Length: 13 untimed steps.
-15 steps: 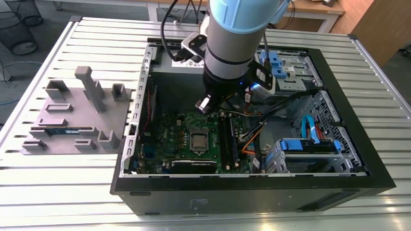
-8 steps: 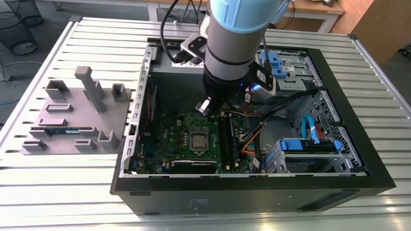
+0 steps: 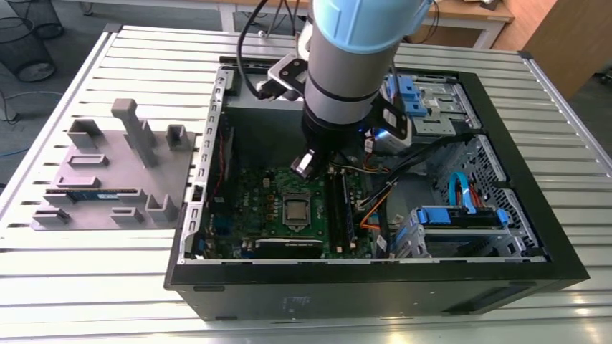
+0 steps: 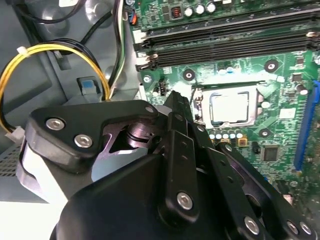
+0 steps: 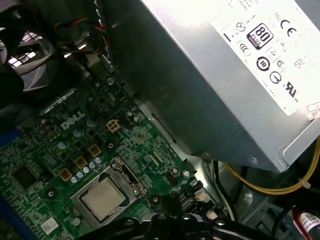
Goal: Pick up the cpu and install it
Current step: 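Install the first cpu locking lever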
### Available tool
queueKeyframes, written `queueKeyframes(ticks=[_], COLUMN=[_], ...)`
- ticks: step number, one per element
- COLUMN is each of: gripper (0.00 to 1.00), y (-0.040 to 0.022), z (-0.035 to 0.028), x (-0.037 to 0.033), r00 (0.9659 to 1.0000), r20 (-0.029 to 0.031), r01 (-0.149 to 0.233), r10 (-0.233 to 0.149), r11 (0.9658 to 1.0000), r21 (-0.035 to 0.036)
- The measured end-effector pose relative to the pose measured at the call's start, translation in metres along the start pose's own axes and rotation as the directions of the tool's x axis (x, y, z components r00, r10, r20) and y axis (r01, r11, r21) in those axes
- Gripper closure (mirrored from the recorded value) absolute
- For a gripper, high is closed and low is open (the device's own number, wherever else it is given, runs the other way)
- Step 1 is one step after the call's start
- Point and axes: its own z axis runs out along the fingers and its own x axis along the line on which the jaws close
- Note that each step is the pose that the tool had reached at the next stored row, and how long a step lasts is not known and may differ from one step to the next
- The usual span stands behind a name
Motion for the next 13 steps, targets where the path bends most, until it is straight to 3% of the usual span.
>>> queueKeyframes(ticks=[4,8,10,13], gripper=[0.89,0.89,0.89,0.89], y=[-0.0034,-0.0070,-0.0089,-0.0117], z=[-0.0012,-0.0024,-0.0030,-0.0038], x=[0.0049,0.0102,0.0127,0.0163], r00=[1.0000,0.9999,0.9998,0.9992], r20=[-0.0029,-0.0120,-0.0204,-0.0401], r01=[0.004,0.004,0.004,0.005], r10=[-0.004,-0.004,-0.004,-0.003], r11=[1.0000,0.9999,0.9999,0.9994], r21=[0.0017,0.0093,0.0164,0.0333])
